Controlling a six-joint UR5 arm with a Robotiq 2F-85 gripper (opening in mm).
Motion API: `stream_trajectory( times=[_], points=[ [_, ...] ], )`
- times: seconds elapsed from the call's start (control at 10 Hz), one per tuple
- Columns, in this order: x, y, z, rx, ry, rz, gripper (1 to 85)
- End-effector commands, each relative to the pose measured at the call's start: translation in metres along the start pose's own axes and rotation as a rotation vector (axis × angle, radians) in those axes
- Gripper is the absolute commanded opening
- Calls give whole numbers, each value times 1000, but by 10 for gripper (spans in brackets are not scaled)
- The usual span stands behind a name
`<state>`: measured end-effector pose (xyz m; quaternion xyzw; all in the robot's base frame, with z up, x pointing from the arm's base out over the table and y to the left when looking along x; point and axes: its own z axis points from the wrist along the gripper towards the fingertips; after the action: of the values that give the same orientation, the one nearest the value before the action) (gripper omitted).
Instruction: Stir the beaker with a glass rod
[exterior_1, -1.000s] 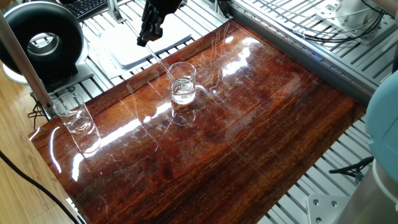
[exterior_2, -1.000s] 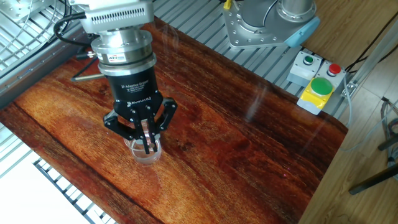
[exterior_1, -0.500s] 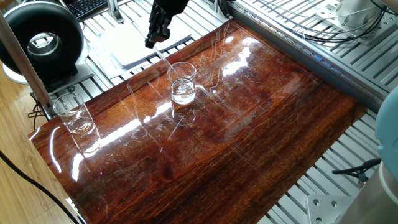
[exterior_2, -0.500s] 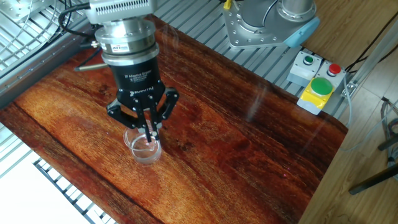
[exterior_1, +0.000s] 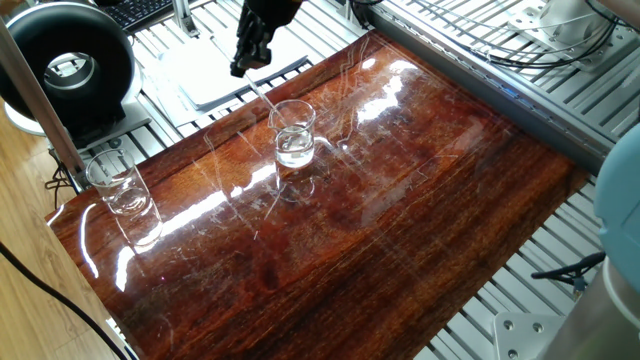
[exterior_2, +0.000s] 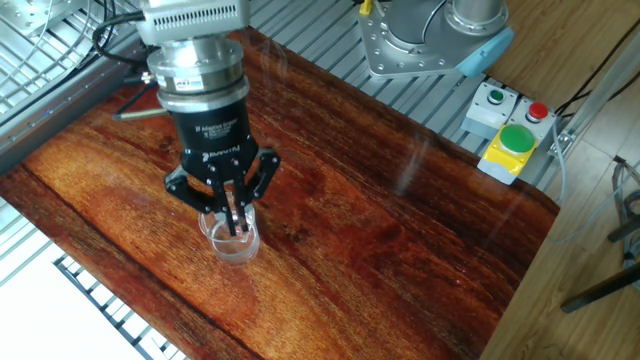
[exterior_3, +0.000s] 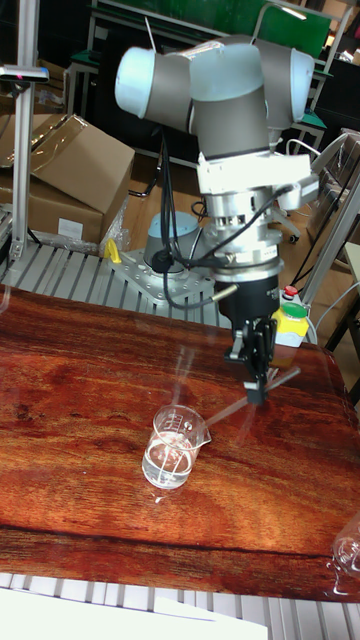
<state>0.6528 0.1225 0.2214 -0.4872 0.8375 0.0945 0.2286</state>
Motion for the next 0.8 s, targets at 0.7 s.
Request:
stream_trajectory(
  times=[0.7],
  points=[
    [14, 16, -17, -18, 23, 19, 10]
  ],
)
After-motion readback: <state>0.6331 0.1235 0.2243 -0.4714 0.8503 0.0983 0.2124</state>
